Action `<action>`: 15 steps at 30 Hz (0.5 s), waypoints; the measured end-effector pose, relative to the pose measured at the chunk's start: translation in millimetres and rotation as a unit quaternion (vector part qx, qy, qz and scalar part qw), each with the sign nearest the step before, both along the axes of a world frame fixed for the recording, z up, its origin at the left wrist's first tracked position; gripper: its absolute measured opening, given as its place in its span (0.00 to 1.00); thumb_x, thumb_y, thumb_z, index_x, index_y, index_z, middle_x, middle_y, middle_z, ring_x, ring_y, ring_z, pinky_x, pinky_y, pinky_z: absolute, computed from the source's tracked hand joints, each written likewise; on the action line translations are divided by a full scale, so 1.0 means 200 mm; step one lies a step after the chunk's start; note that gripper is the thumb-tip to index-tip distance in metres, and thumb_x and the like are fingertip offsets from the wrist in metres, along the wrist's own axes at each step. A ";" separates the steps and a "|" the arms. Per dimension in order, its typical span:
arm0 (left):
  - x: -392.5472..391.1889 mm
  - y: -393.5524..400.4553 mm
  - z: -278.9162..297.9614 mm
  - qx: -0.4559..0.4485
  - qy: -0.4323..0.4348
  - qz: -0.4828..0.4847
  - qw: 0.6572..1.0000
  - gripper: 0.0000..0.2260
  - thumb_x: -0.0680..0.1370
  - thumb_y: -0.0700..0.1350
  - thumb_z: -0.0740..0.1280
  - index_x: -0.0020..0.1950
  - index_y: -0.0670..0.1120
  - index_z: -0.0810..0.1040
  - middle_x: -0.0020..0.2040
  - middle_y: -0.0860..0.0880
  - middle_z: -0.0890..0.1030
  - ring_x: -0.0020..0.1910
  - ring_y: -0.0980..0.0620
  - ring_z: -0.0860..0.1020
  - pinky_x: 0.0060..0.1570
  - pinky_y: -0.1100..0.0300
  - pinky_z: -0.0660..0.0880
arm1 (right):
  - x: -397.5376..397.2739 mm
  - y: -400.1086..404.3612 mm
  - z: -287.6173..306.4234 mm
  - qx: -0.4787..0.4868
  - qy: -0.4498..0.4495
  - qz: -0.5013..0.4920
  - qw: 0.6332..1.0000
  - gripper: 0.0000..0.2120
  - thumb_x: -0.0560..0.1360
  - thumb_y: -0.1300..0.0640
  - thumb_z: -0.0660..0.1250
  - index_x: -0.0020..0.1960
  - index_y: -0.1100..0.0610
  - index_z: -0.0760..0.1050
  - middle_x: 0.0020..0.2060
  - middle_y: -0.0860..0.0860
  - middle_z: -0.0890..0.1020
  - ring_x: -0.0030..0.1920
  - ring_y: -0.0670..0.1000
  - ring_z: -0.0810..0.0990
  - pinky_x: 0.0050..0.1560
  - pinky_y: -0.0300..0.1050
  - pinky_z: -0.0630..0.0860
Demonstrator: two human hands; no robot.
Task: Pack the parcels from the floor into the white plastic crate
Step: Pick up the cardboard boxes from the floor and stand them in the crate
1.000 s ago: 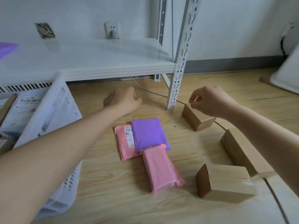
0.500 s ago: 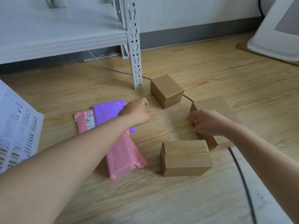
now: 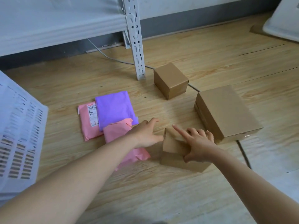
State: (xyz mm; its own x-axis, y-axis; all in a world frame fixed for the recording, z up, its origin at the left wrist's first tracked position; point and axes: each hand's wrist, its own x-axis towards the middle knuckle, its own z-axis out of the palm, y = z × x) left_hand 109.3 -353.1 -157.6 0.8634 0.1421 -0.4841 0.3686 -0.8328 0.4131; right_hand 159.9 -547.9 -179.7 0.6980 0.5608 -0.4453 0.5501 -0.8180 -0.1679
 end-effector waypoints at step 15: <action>-0.15 0.52 0.43 -0.243 -0.161 0.225 0.930 0.32 0.75 0.63 0.60 0.71 0.67 0.43 0.63 0.51 0.66 0.57 0.46 0.74 0.45 0.53 0.75 | -0.02 0.44 0.44 0.511 0.358 -0.310 0.718 0.37 0.71 0.36 0.62 0.71 0.32 0.44 0.64 0.43 0.72 0.54 0.46 0.78 0.46 0.46 0.78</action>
